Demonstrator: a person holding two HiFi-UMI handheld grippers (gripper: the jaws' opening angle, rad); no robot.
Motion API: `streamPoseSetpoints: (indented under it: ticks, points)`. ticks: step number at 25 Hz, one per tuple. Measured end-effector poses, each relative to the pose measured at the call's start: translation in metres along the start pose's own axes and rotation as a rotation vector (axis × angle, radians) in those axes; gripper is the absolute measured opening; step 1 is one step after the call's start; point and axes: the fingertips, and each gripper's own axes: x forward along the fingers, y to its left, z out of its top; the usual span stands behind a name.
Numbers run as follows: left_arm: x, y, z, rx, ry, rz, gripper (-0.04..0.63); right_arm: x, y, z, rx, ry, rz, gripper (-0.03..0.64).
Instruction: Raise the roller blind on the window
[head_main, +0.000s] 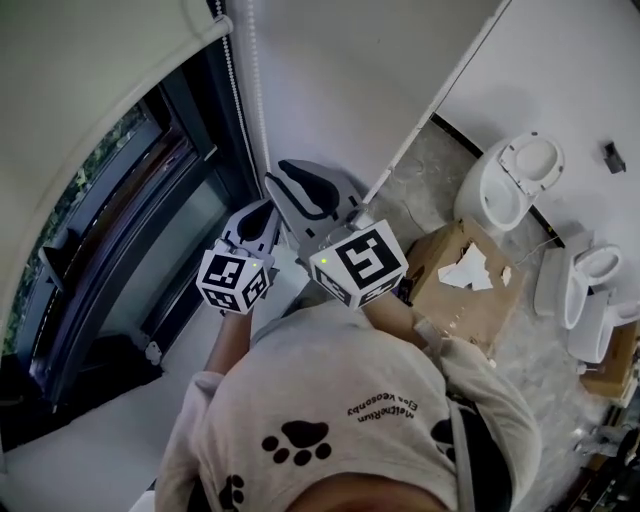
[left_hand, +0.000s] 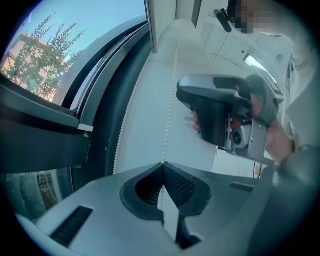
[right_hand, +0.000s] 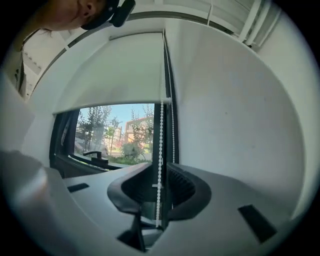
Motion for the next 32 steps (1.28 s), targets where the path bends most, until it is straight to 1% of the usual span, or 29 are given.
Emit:
streamPoseSetpoints:
  ticks: [3,6,8,11,14,20,25,29,32]
  points:
    - [0.002,-0.002,0.000,0.003,-0.002,-0.004,0.008,0.008,-0.002,0.018,-0.018,-0.013,0.003,0.087]
    - [0.001,-0.001,0.000,0.002,-0.005,-0.003,0.008,0.016,-0.002,0.029,-0.031,-0.012,0.007,0.050]
    - [0.000,0.000,0.000,0.004,-0.008,0.000,0.008,0.019,-0.002,0.031,-0.030,-0.010,0.008,0.025]
    - [0.000,0.002,0.000,0.009,-0.016,0.010,0.008,0.022,-0.004,0.029,-0.039,-0.006,-0.002,0.014]
    - [0.002,0.006,-0.010,0.015,-0.010,0.026,0.008,0.023,-0.005,0.018,-0.067,0.011,-0.017,0.012]
    - [0.001,0.014,-0.042,-0.004,-0.005,0.050,0.008,0.023,-0.003,-0.016,-0.054,0.039,-0.026,0.012]
    - [0.003,0.017,-0.065,0.007,0.027,0.067,0.008,0.023,-0.003,-0.038,-0.060,0.066,-0.035,0.012]
    - [0.001,0.020,-0.083,0.051,0.039,0.101,0.008,0.022,-0.002,-0.056,-0.085,0.085,-0.044,0.012]
    - [-0.002,0.024,-0.093,0.060,0.047,0.125,0.009,0.022,-0.002,-0.067,-0.087,0.092,-0.045,0.011]
